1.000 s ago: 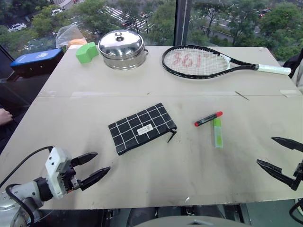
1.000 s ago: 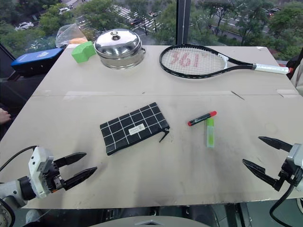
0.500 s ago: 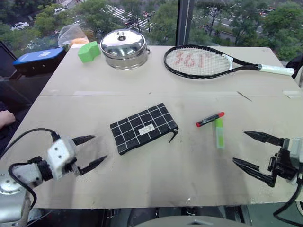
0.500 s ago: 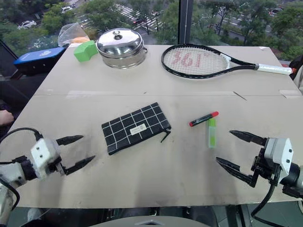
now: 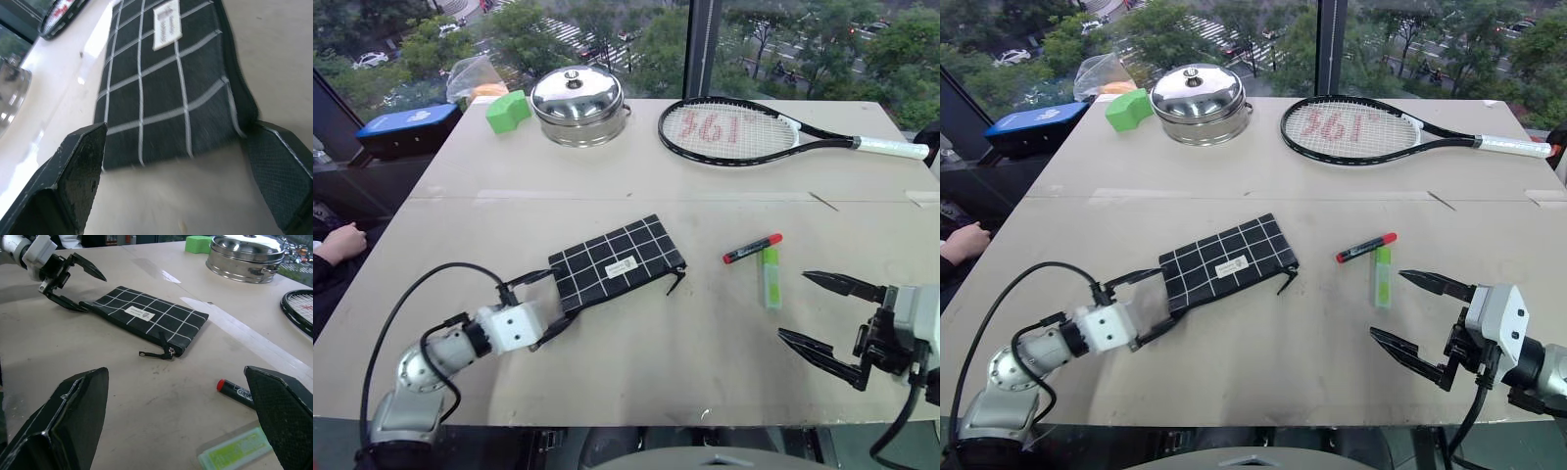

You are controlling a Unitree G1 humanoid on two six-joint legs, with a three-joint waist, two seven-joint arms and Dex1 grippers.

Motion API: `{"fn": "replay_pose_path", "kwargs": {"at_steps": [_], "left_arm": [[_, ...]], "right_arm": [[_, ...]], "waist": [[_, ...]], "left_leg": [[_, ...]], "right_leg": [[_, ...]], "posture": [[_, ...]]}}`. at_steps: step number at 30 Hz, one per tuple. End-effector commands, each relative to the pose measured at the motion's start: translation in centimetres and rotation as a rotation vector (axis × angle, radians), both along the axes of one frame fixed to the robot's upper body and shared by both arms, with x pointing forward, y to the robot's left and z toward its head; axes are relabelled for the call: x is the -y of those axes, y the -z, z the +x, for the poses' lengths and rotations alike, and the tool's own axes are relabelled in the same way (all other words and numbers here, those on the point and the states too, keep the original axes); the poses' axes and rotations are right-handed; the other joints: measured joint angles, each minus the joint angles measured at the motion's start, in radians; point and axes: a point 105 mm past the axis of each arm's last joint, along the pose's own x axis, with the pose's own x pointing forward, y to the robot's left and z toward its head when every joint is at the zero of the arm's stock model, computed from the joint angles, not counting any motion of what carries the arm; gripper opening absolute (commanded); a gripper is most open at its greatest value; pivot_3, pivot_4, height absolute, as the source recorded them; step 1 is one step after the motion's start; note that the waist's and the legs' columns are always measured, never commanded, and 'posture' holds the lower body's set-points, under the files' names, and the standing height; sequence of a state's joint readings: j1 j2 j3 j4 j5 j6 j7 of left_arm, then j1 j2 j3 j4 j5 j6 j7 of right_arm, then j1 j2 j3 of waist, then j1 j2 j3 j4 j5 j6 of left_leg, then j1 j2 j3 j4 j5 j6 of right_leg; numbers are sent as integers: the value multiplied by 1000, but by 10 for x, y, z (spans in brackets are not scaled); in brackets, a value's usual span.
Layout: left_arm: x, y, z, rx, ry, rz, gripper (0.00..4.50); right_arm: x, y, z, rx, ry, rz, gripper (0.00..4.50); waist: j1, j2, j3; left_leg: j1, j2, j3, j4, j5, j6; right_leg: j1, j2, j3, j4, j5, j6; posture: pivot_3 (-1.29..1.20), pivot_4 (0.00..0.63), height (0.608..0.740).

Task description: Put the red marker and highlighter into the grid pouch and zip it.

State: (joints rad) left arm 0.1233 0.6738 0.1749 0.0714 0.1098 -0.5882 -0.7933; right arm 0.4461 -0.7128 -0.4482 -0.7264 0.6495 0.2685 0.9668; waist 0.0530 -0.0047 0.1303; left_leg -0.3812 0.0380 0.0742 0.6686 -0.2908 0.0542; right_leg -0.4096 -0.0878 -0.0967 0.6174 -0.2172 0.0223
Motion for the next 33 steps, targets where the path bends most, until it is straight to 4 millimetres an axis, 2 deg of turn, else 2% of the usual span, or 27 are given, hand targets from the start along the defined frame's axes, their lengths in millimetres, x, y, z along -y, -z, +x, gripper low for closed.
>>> {"fn": "replay_pose_path", "kwargs": {"at_steps": [1,3,6,7,10,11,12,15,16,19,23,27,29,33], "left_arm": [[4,18,12,-35,-29,67,4395],[9,19,18,-30,-9,80,4395],[13,26,23,-66,18,101,3713],[12,28,24,-82,19,100,3109],[7,29,25,-118,4,79,2261],[6,29,25,-131,-2,72,1795],[5,29,26,-149,-13,48,1554],[4,23,28,-194,-53,-44,237],[4,20,29,-207,-63,-74,36],[9,11,28,-256,-77,-203,36],[19,-6,29,-299,-79,-325,36],[29,-15,31,-331,-83,-370,36],[34,-16,31,-347,-80,-371,36],[39,-19,35,-352,-78,-378,36]], "right_arm": [[-4,-10,0,35,-13,2,4500],[-4,-10,0,36,-9,4,4500],[-6,-10,1,38,-7,8,4500],[-8,-11,1,40,-6,13,4500],[-12,-12,1,41,-4,23,4500],[-14,-12,1,41,0,28,4500],[-16,-12,2,39,3,35,4500],[-25,-9,4,28,11,50,4500],[-29,-7,5,23,18,47,4500],[-41,-2,12,-20,35,67,4500],[-58,12,34,-83,138,-36,4500],[-80,34,56,-325,147,50,4500],[-89,39,68,-391,173,67,4500],[-99,48,105,-501,313,127,4500]], "waist": [[2,0,-1],[3,1,-1],[6,2,-2],[6,2,-3],[7,2,-3],[8,2,-3],[8,2,-3],[5,4,-4],[0,4,-5],[-11,3,-5],[-18,-6,-1],[-19,-11,0],[-21,-11,1],[-24,-10,1]], "left_leg": [[0,0,0,0,0,0],[1,0,0,1,0,0],[2,0,1,1,0,0],[2,0,1,1,0,0],[2,0,1,1,0,0],[2,0,1,1,0,0],[2,0,0,1,0,0],[2,1,0,1,0,0],[2,1,0,1,0,0],[2,1,0,1,0,0],[1,1,0,1,0,0],[-1,1,0,1,0,0],[-2,1,-1,1,0,0],[-3,0,-1,1,0,0]], "right_leg": [[0,0,0,1,0,0],[0,0,-1,3,0,1],[0,0,-1,4,0,1],[0,1,-2,4,0,1],[0,1,-3,5,0,1],[0,1,-3,5,0,1],[0,1,-3,5,0,1],[0,0,-3,5,0,1],[0,1,-2,5,-1,1],[0,1,-3,6,-1,1],[-1,1,-3,5,0,0],[-2,1,-2,4,1,-3],[-2,1,-2,5,2,-3],[-2,4,-3,5,2,-4]], "posture": [[0,150,740],[0,150,740],[0,150,740],[0,150,740],[0,150,740],[0,150,740],[0,150,740],[0,150,740],[0,150,740],[0,150,740],[0,150,740],[0,150,740],[0,150,740],[0,150,740]]}}
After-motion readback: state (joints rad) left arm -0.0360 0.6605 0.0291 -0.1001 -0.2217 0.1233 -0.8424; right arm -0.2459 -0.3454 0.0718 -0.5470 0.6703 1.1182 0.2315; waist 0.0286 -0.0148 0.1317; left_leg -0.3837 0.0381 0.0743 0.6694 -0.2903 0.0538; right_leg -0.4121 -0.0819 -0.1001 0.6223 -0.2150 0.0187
